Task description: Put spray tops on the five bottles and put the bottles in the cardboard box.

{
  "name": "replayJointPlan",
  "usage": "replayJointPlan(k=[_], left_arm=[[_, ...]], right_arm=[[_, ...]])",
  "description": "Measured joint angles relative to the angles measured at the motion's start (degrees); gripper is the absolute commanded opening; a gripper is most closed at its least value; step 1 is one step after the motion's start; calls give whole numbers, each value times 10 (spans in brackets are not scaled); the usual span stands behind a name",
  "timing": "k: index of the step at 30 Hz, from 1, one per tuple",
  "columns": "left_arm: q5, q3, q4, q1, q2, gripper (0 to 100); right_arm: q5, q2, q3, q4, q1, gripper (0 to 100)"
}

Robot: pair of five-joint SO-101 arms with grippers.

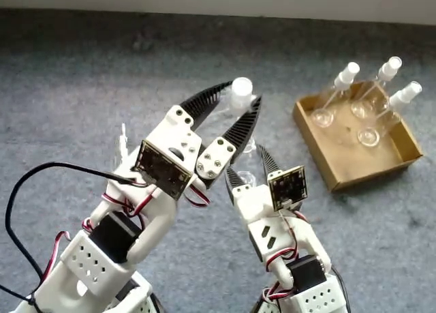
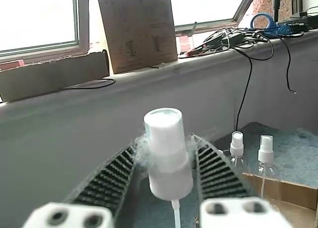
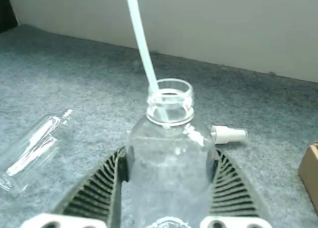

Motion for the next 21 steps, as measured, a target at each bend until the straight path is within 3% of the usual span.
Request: replayJointPlan(k=[8, 15, 21], left_arm=[[4, 54, -9, 0, 0, 5], [5, 167, -128, 0, 0, 5], [6, 243, -185, 1, 0, 5]], right_arm=[[0, 0, 0, 0, -2, 102], [0, 0, 0, 0, -2, 102], [1, 0, 0, 0, -3, 102]])
